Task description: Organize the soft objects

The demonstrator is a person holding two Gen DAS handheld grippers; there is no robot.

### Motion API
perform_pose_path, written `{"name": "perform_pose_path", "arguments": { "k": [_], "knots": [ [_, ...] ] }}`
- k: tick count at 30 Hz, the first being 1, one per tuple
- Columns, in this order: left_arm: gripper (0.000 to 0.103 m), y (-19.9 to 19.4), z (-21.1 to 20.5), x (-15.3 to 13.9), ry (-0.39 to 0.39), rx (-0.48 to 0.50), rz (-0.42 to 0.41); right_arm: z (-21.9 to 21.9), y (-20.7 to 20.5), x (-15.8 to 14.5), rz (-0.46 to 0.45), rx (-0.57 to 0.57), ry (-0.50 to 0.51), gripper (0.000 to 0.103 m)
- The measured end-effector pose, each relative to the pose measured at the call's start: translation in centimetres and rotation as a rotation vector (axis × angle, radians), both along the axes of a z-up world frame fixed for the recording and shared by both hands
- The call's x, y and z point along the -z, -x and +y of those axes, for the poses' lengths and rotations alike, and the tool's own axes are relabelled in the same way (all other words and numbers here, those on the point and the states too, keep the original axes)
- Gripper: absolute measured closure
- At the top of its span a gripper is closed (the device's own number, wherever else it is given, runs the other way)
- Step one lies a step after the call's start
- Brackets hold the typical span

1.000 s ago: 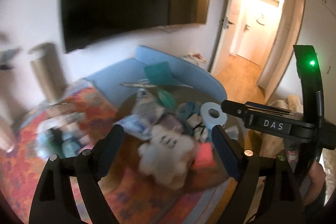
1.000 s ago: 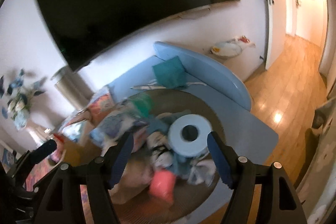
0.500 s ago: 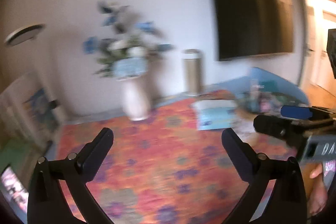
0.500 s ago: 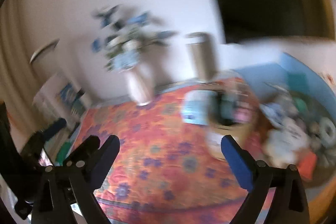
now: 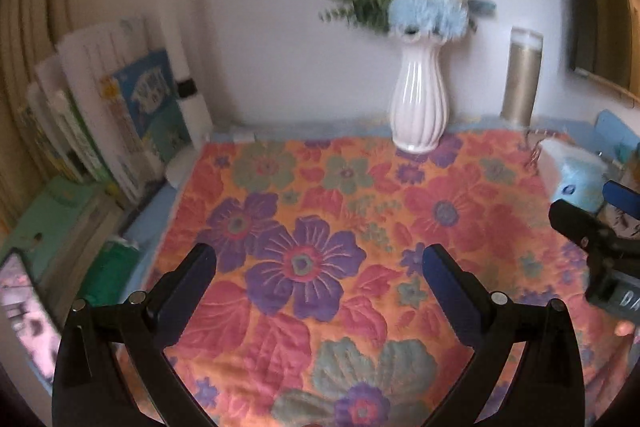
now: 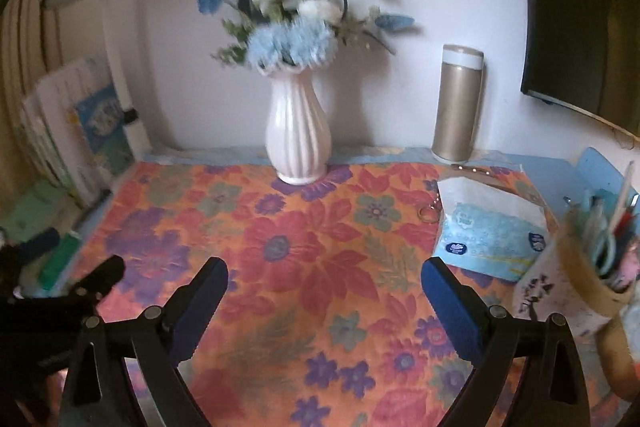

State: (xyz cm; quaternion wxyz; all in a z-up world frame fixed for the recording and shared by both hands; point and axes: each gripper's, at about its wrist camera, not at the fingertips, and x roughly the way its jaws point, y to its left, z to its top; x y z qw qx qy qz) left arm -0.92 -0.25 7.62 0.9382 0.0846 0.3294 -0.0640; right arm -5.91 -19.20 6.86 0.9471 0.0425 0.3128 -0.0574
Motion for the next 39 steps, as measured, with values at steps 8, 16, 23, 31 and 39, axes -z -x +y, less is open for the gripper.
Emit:
{"name": "perform_pose_path", "arguments": {
  "k": [8, 16, 23, 31, 39],
  "knots": [
    [0.000, -3.8, -2.9, 3.9, 0.000, 0.017, 0.126, -2.1, -3.4, 4.4, 0.096, 0.039, -0.003, 0.006],
    [0.000, -4.5, -3.5, 6.3, 0.009, 0.015, 0.170, -4.1, -4.3, 6.8, 0.176, 0.063, -0.067, 0.006],
    [0.000, -3.9, -4.1, 6.4, -0.013, 0.033, 0.163, -3.9, -4.4, 7.1, 0.192, 0.053, -0.067, 0.006],
    [0.000, -4.1, -4.0, 6.3, -0.013, 0.027, 0.170, -3.8, -4.8, 7.4, 0.210, 0.054, -0.065, 0.006],
    [0.000, -4.4, -3.6, 6.4, 0.001, 0.020, 0.180, -3.6, -5.1, 7.6, 0.227, 0.051, -0.060, 0.006]
  ]
}}
